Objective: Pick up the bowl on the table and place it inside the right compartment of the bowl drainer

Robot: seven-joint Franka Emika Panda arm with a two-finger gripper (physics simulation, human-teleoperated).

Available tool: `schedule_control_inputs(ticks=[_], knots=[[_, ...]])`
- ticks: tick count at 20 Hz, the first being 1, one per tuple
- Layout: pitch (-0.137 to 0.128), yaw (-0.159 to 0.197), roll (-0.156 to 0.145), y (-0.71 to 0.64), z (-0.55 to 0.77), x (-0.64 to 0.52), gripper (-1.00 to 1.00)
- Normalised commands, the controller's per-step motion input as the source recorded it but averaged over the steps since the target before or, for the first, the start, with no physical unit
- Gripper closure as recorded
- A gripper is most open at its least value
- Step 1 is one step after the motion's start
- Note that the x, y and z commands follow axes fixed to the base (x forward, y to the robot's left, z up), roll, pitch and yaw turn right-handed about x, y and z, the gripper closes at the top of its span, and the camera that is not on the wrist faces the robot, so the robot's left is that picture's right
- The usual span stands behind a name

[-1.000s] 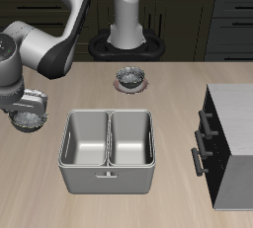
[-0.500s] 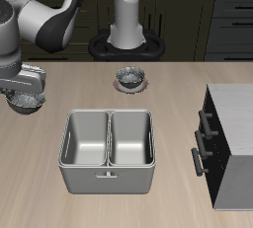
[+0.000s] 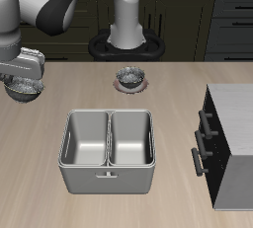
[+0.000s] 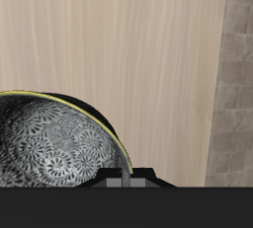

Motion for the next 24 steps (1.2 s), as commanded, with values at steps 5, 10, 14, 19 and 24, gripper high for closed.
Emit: schedule_control_inputs(ticks=[5, 10, 14, 19, 24], knots=[[-0.022, 0.013, -0.003, 0.0, 0.15, 0.0, 1.0], [-0.011, 0.011, -0.004, -0.01, 0.1, 0.02, 1.0], [-0.016, 0.005, -0.012, 0.06, 0.14, 0.01, 1.0], [-0.031, 0.004, 0.003, 0.11, 0.22, 0.04, 1.0], [-0.032, 0.029, 0.049, 0.38, 0.24, 0.05, 1.0]])
